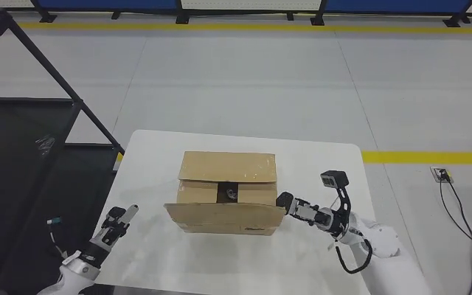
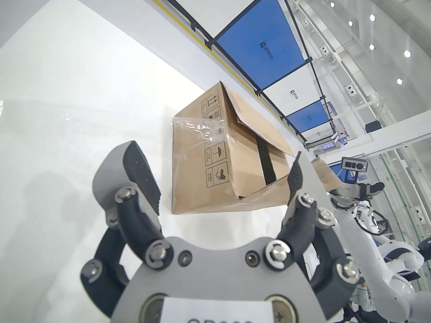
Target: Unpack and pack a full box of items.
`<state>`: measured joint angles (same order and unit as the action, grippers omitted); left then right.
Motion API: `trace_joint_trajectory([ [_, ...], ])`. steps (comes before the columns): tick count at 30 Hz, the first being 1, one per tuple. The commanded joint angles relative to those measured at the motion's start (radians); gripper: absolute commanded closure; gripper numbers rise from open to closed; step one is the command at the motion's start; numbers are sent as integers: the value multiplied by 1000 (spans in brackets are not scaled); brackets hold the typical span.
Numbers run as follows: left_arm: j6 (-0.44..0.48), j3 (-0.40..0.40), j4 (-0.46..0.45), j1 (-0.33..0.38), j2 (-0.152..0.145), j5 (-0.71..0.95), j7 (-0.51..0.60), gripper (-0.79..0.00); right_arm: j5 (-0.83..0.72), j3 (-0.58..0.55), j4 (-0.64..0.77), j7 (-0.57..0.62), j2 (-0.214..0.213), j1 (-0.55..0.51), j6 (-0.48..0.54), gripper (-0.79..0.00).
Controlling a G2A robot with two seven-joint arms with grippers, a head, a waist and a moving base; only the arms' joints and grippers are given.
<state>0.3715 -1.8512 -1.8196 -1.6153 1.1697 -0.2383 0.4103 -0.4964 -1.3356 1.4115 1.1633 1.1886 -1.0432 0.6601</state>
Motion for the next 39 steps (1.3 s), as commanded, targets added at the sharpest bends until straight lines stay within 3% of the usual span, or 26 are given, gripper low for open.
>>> trace_joint_trajectory([
  [1, 9, 8, -14, -5, -1, -15, 1, -785, 27, 0, 48, 14, -9, -22, -18, -785],
  [11, 128, 27, -38, -32, -12, -118, 75, -785, 244, 39, 151, 21, -50, -97, -24, -785],
  [22, 198, 106, 34, -8, -25, -372, 135, -785, 376, 122, 108, 24, -58, -57, -50, -785],
  [28, 165, 160, 75, 25, -25, -473, 89, -785, 229, 128, 114, -56, -53, -33, -75, -785],
  [33, 161, 178, 85, 35, -27, -493, 58, -785, 18, 112, 94, -151, -44, 8, -181, -785],
  [35, 158, 182, 87, 34, -27, -488, 52, -785, 10, 104, 78, -226, -41, 26, -225, -785],
  [39, 157, 182, 86, 35, -28, -486, 53, -785, 22, 106, 79, -238, -41, 31, -242, -785],
])
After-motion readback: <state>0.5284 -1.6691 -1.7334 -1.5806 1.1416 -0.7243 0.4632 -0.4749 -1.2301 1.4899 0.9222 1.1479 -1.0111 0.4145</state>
